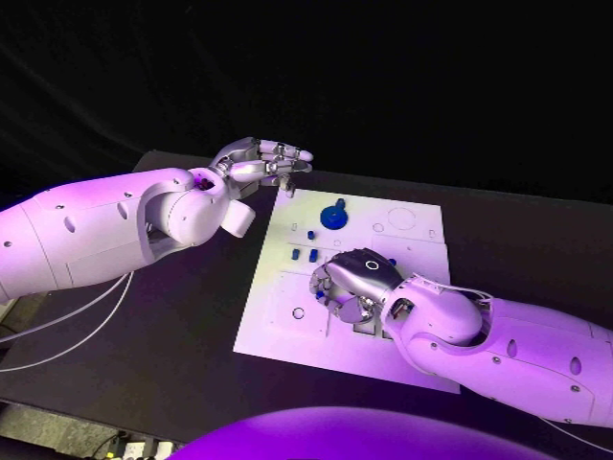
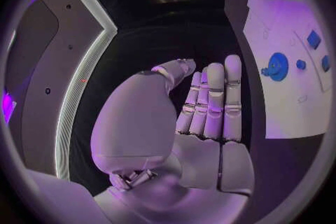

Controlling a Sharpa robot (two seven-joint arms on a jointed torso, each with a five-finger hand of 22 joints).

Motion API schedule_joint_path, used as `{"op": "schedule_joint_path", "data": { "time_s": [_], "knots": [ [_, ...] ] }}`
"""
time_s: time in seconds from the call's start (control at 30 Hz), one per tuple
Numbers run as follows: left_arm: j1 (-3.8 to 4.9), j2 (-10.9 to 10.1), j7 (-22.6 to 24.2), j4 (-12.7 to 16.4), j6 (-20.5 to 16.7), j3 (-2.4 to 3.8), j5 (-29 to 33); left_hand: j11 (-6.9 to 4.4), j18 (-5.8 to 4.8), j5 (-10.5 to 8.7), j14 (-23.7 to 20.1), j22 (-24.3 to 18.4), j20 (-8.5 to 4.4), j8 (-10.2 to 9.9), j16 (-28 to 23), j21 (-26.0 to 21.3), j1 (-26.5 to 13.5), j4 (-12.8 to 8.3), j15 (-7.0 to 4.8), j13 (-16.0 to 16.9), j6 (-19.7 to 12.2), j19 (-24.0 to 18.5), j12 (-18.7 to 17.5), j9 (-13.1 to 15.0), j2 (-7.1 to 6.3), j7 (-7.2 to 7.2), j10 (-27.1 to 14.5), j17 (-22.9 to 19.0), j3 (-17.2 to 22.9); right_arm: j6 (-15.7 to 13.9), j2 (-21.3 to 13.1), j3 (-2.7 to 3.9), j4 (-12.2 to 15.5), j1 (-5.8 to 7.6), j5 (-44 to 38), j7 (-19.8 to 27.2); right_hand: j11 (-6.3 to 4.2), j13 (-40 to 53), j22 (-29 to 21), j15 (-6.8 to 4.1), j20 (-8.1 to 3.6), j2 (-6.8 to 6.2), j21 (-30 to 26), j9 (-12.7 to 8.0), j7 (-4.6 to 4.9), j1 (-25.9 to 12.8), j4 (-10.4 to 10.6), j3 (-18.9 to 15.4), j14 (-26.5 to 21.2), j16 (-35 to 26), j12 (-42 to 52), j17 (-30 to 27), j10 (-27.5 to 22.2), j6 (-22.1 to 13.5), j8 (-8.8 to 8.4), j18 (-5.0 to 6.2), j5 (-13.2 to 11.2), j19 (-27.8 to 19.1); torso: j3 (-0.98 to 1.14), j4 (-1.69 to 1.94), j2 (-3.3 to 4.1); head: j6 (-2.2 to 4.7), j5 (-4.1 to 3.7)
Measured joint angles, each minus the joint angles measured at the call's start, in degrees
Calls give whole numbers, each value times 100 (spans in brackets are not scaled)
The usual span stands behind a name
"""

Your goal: Assemble the parts on the task board

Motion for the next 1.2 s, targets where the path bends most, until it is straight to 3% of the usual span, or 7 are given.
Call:
{"op": "schedule_joint_path", "data": {
  "time_s": [0.27, 0.6, 0.83, 0.97, 1.1, 1.13, 1.2],
  "knots": [
    [0, -2, -24, -4, 10, 0, 0, -21, 0, 0, 0, 0, 0, 0, 0, 0, 0, 0, 0, -1, 0, 0, 29, 0, 0, 0, -21, -6, 0, -18, -8, -6, 0, -2, -31, -42, 197, -89, -1, 94, 63, -247, -180, -137, 214, -337, 109, -173, 9, 0, -229, -62, -395, -500, -399, 2, 152, 0, 3, -4, -1, 14, -4],
    [0, -5, -45, -7, 27, 0, 0, -7, 0, 0, 0, -10, 0, 1, 0, -23, 0, 0, 0, 2, -20, 0, 29, 0, 0, -20, -34, -16, 0, -164, -85, -12, 36, -5, -39, -134, 237, -132, -1, 135, 131, -300, -406, -209, 212, -389, 142, -274, 10, -67, -263, -206, -598, -742, -583, 2, 152, -27, 8, -5, 1, 43, -13],
    [0, -32, -55, -12, 37, 0, 0, 1, 0, 0, 0, -10, 0, 1, 0, -23, 0, 0, 0, 4, -20, 0, 39, 1, 0, -20, -42, -16, 0, -291, -357, 10, 308, 15, -39, -173, 228, -142, -2, 135, 145, -360, -461, -208, 212, -448, 193, -382, 11, -67, -263, -236, -648, -742, -605, 2, 152, -41, 9, -7, 2, 70, -35],
    [0, -50, -59, -14, 42, 0, 0, 1, 0, 0, 0, -10, 0, 1, 0, -23, 0, 0, 0, 4, -20, 0, 52, 1, 0, -20, -42, -16, 0, -349, -690, 53, 596, 149, 15, -181, 206, -148, -2, 135, 145, -360, -514, -208, 202, -448, 219, -488, 11, -89, -263, -260, -669, -732, -605, 2, 152, -41, 9, -8, 2, 101, -65],
    [0, -68, -62, -10, 49, -2, -1, 1, 0, 0, 0, -10, 0, 1, 0, -23, 0, 0, 0, 4, -20, 0, 52, 1, 0, -20, -42, -16, 0, -298, -1060, 91, 791, 411, 210, -180, 200, -168, -3, 135, 133, -360, -692, -212, 183, -448, 240, -627, 11, -112, -263, -306, -743, -713, -650, 2, 199, -114, 5, -8, -3, 141, -115],
    [0, -73, -62, -8, 51, -6, -1, 1, 0, 0, 0, -10, 0, 1, 0, -23, 0, 0, 0, 4, -20, 0, 52, 1, 0, -20, -42, -22, 0, -206, -1189, 99, 831, 523, 287, -180, 218, -211, -3, 135, 153, -362, -887, -240, 141, -450, 280, -935, 11, -112, -293, -305, -946, -820, -741, 55, 194, -205, 4, -11, -4, 148, -130],
    [0, -83, -62, -6, 53, -12, -1, 1, 0, 0, 0, -10, 0, 1, 0, -23, 0, 0, 0, 3, -20, 0, 51, 1, 0, -20, -42, -22, 0, -4, -1384, 121, 855, 695, 390, -185, 304, -314, -3, 219, 188, 71, -1411, -268, -43, 7, 607, -2802, 9, -185, -162, -425, -1421, -1044, -907, 185, 215, -396, 1, -15, -12, 172, -170]
  ]
}}
